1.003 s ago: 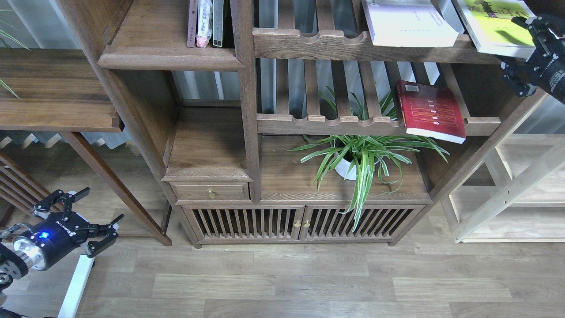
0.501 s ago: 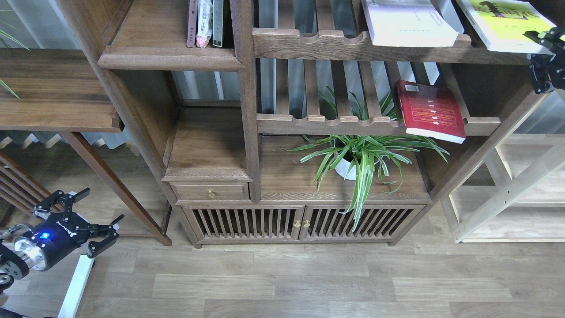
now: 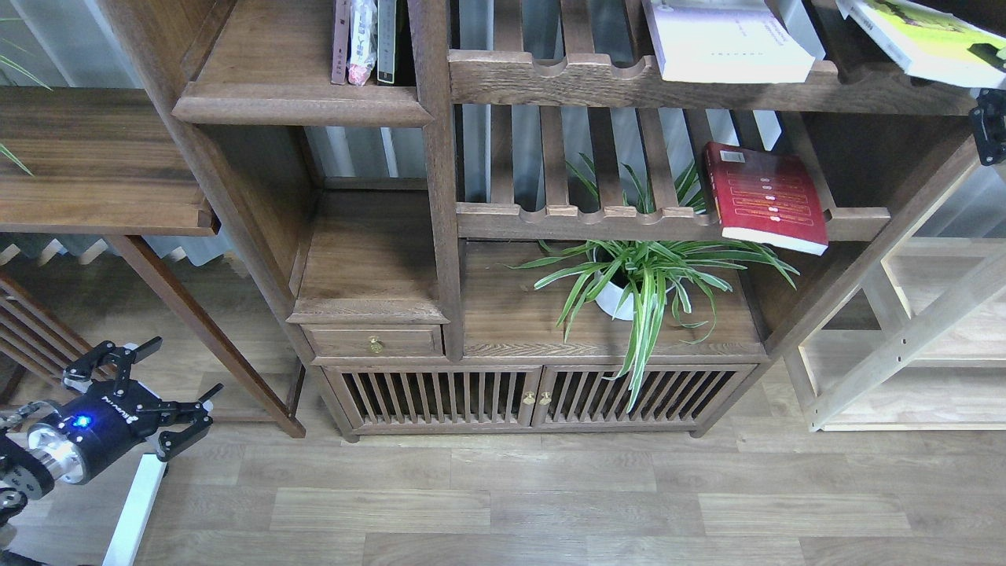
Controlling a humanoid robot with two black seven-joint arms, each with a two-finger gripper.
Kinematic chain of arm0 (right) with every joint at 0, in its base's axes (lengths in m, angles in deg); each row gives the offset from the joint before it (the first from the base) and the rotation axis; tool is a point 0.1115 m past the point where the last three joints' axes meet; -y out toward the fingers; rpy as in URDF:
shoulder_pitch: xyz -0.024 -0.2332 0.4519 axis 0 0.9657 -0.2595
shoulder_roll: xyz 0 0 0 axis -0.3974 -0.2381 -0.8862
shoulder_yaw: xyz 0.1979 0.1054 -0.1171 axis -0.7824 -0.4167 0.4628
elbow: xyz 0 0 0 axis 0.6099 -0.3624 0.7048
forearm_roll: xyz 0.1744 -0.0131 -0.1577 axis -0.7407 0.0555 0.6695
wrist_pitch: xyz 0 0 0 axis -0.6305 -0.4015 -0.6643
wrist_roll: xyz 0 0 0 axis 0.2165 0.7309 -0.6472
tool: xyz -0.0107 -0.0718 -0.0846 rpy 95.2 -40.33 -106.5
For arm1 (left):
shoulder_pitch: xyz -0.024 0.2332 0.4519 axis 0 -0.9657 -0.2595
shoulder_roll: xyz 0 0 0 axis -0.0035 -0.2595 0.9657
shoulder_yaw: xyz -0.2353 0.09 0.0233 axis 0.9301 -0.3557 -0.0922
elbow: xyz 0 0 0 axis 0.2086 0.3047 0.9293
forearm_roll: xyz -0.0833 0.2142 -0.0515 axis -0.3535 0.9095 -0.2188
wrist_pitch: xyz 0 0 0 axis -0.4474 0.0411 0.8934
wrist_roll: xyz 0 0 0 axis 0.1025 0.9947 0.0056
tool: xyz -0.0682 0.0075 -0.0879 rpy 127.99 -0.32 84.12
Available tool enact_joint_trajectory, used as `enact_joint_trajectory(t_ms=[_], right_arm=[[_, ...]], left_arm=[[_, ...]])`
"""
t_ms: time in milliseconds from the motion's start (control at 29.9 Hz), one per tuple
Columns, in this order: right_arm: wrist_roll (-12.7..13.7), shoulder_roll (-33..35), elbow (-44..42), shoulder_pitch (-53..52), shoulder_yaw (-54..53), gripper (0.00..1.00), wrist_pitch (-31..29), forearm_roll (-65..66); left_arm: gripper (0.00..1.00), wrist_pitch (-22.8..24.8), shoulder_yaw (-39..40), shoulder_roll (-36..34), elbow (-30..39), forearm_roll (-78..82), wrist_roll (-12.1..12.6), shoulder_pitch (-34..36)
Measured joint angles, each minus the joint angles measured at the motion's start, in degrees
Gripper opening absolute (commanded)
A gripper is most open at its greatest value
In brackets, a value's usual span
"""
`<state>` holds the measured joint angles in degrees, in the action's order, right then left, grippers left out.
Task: Organize books on shelf
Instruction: 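Grasp the white book with the right gripper and pull it off the shelf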
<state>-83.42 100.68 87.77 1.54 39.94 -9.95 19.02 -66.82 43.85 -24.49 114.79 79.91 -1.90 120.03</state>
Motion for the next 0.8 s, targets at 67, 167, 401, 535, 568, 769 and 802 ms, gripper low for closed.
enact_joint_trajectory(t_ms=[67, 167, 401, 535, 568, 769, 802], right_arm=[[0.00, 1.04, 1.35, 0.00, -0.01, 0.00, 0.04, -1.08], [0.00, 2.67, 3.78, 0.05, -0.47, 0.00, 0.09, -2.85], [0.00, 6.06, 8.97, 0.07, -1.22, 0.00, -0.33, -7.20], [0.00, 8.17, 11.64, 0.08, -1.27, 0.00, -0.69, -9.18], [0.00, 8.72, 12.22, 0.08, -1.27, 0.00, -0.77, -9.48], [0.00, 11.83, 13.94, 0.10, -1.27, 0.00, -0.87, -11.08], [0.00, 12.46, 14.24, 0.09, -1.27, 0.00, -0.89, -11.35]], left_arm=[[1.00, 0.00, 0.00, 0.16, -0.01, 0.02, 0.04, 0.00], [1.00, 0.00, 0.00, 0.24, -0.02, 0.03, 0.09, -0.01], [1.00, 0.00, 0.00, 0.43, -0.93, 0.04, 0.09, -0.22], [1.00, 0.00, -0.07, 0.99, -1.80, 0.04, -0.01, -0.25], [1.00, 0.00, -0.08, 1.09, -2.08, 0.04, -0.01, -0.25], [1.00, 0.00, -0.10, 1.30, -2.94, 0.04, 0.00, -0.02], [1.00, 0.00, -0.10, 1.33, -2.99, 0.03, 0.02, -0.01]])
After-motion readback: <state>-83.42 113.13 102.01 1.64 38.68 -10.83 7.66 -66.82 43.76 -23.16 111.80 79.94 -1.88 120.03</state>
